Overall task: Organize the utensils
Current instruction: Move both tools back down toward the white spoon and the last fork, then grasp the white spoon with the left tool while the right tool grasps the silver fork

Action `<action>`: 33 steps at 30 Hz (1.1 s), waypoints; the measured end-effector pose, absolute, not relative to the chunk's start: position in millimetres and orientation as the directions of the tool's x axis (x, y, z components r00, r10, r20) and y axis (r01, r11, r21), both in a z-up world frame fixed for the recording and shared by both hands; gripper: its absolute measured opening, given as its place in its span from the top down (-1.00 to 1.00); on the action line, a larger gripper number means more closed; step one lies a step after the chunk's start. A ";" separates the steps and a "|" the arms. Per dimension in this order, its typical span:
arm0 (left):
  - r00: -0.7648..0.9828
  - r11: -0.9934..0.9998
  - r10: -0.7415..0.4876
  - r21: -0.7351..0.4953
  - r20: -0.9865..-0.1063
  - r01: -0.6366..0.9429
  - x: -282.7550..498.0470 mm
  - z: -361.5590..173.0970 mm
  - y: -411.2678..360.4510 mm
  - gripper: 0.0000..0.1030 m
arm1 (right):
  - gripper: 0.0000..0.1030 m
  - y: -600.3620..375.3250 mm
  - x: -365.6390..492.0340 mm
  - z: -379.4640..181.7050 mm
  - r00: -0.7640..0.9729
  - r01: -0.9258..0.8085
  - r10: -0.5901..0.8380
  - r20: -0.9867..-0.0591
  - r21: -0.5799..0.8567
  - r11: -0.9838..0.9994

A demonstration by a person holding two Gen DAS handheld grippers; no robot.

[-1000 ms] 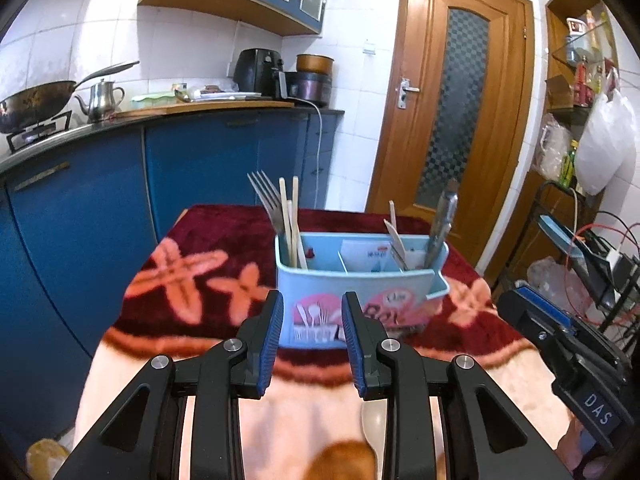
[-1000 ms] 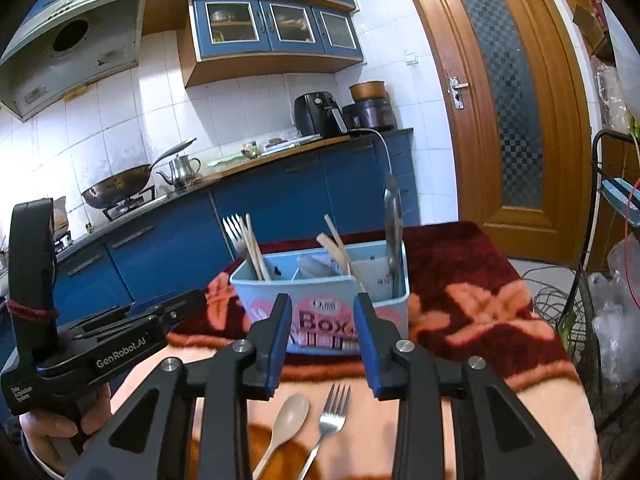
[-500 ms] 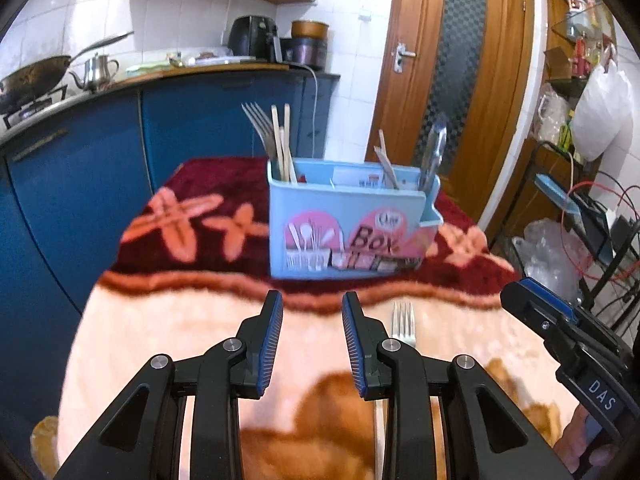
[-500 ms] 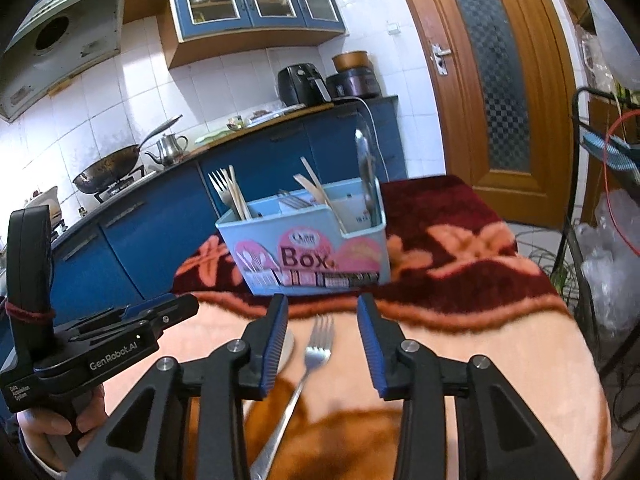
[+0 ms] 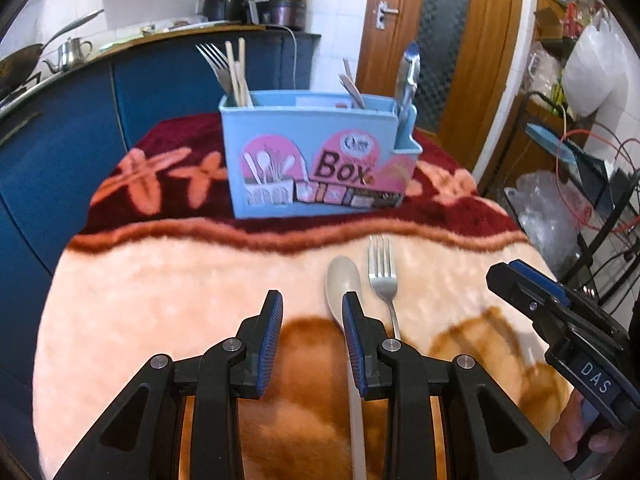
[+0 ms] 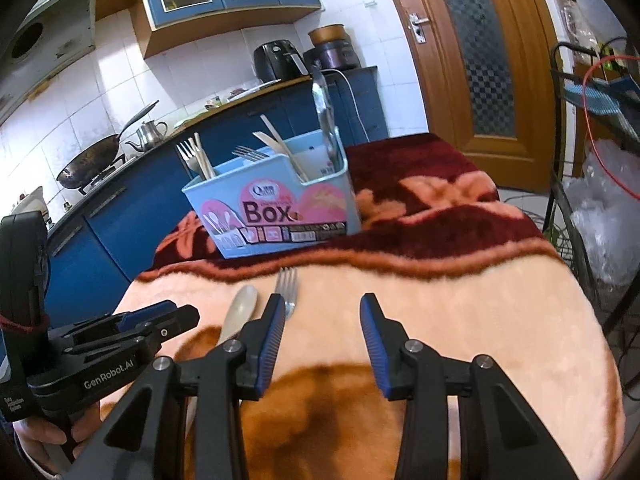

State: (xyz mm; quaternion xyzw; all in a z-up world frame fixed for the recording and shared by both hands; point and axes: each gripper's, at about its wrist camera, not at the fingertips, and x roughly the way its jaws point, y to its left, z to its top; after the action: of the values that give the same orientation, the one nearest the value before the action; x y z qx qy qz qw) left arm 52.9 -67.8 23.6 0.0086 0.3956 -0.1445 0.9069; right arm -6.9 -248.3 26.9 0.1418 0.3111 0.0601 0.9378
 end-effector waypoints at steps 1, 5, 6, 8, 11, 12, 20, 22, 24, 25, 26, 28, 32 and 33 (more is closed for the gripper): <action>0.637 0.958 -0.254 -0.096 -0.728 0.272 52.8 20.9 -70.3 0.39 | 0.17 -249.7 -6.9 25.8 0.798 -0.022 0.201 -0.568 0.307 0.952; 0.608 0.955 -0.253 -0.094 -0.752 0.280 54.2 13.2 -75.4 0.39 | 0.17 -255.5 -7.4 22.4 0.795 -0.011 0.201 -0.573 0.317 0.948; 0.601 0.955 -0.253 -0.095 -0.758 0.282 54.5 11.5 -76.8 0.39 | 0.17 -256.5 -7.5 22.0 0.794 -0.009 0.201 -0.574 0.319 0.948; 0.588 0.953 -0.254 -0.097 -0.768 0.285 55.1 8.0 -79.5 0.39 | 0.16 -259.1 -8.5 20.5 0.793 -0.008 0.202 -0.575 0.322 0.947; 0.569 0.951 -0.255 -0.098 -0.782 0.292 56.3 3.1 -84.2 0.39 | 0.15 -262.5 -9.1 18.1 0.792 -0.005 0.205 -0.575 0.330 0.944; 0.563 0.951 -0.255 -0.098 -0.786 0.293 56.5 2.0 -85.2 0.39 | 0.15 -263.3 -8.7 17.2 0.791 -0.003 0.206 -0.576 0.333 0.943; 0.528 0.950 -0.260 -0.115 -0.809 0.292 62.4 -8.2 -88.7 0.39 | 0.15 -267.3 -8.5 14.6 0.788 0.002 0.207 -0.580 0.338 0.941; 0.525 0.949 -0.261 -0.116 -0.810 0.293 64.0 -8.6 -88.8 0.39 | 0.14 -268.0 -7.7 14.3 0.787 0.004 0.207 -0.581 0.340 0.941; 0.523 0.948 -0.264 -0.117 -0.810 0.297 65.9 -9.2 -89.1 0.39 | 0.14 -268.1 -6.7 13.7 0.785 0.005 0.207 -0.584 0.340 0.940; 0.521 0.947 -0.266 -0.120 -0.811 0.297 67.2 -9.5 -89.1 0.39 | 0.14 -268.0 -6.5 13.5 0.783 0.005 0.208 -0.586 0.341 0.940; 0.520 0.946 -0.273 -0.128 -0.810 0.297 68.6 -9.5 -88.5 0.40 | 0.15 -268.0 -6.6 13.5 0.783 0.005 0.209 -0.587 0.342 0.940; 0.518 0.946 -0.278 -0.135 -0.809 0.295 69.9 -9.8 -87.1 0.46 | 0.14 -267.2 -7.4 14.2 0.782 0.004 0.209 -0.587 0.339 0.941; 0.519 0.942 -0.301 -0.163 -0.800 0.295 71.6 -10.0 -82.9 0.75 | 0.14 -266.3 -9.2 16.5 0.782 0.004 0.204 -0.589 0.331 0.943; 0.516 0.940 -0.308 -0.172 -0.799 0.295 72.0 -10.1 -81.8 0.75 | 0.14 -266.2 -9.2 17.1 0.782 0.004 0.203 -0.589 0.330 0.944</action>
State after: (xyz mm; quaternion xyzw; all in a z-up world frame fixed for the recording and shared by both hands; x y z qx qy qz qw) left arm 72.0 -81.8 -10.1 -0.0074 0.4603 -0.1730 0.8707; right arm -9.2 -266.2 17.1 0.1587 0.3255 0.0535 0.9306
